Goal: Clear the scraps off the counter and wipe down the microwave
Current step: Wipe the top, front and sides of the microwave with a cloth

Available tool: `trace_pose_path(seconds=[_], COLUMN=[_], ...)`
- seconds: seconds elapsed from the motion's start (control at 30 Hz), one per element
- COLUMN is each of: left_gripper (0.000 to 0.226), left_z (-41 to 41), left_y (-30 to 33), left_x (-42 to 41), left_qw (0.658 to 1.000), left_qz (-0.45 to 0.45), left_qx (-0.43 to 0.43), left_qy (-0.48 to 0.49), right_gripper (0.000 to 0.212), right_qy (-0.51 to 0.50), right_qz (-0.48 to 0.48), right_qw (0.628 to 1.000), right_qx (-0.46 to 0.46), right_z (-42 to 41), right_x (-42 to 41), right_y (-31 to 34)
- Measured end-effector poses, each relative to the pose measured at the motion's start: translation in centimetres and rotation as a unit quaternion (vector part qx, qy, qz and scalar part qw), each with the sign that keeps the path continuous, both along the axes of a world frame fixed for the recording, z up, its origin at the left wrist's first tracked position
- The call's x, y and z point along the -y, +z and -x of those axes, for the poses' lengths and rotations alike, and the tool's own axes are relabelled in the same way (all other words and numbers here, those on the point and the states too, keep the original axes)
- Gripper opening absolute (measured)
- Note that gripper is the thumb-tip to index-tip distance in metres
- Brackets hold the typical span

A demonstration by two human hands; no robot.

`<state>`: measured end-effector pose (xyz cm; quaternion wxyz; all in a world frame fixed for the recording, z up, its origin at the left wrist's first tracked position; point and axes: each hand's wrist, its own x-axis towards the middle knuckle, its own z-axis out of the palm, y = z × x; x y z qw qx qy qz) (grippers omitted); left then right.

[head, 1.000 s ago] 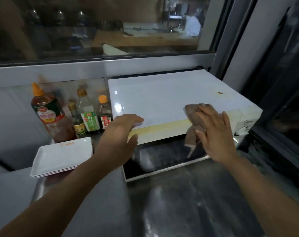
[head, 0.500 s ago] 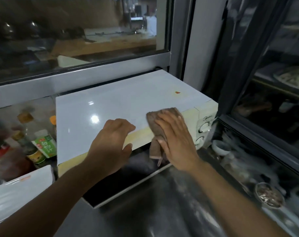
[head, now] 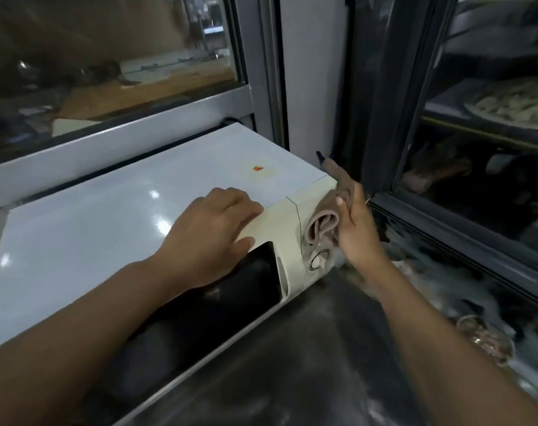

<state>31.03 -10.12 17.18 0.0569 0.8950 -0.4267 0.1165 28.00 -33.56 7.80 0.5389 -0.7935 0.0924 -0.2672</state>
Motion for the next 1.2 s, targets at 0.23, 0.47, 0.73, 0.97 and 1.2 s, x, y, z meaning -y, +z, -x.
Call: trace_pose_path(seconds=[0.23,0.47,0.73,0.97,1.2], left_gripper=[0.043,0.042,0.043,0.042,0.043], left_z=[0.0,0.2,0.3,0.2,0.1], left_y=[-0.4,-0.5,-0.5,-0.7,-0.8], left_x=[0.8,1.0,1.0,0.9,0.9], left_qw=[0.999,1.000,1.000,0.999,0.999], left_qz=[-0.024,-0.004,0.030,0.045,0.047], left_qx=[0.021,0.019,0.006,0.008,0.011], left_qy=[0.000,0.006,-0.004,-0.013,-0.014], right_gripper=[0.021,0.044,0.060,0.064,0.061], right_qy=[0.105,0.005,-0.179,-0.146,-0.209], right_qz=[-0.224,-0.097,0.028,0.091,-0.025], right_qw=[0.969,0.990,0.980,0.982,0.970], right_qx=[-0.027,0.104,-0.082,-0.082,-0.122], right_z=[0.8,0.3,3.0,4.8,0.5], right_x=[0.9,-2.1,-11.3,-13.3,-9.5], right_y=[-3.7,0.6,1.2,0.8,4.0])
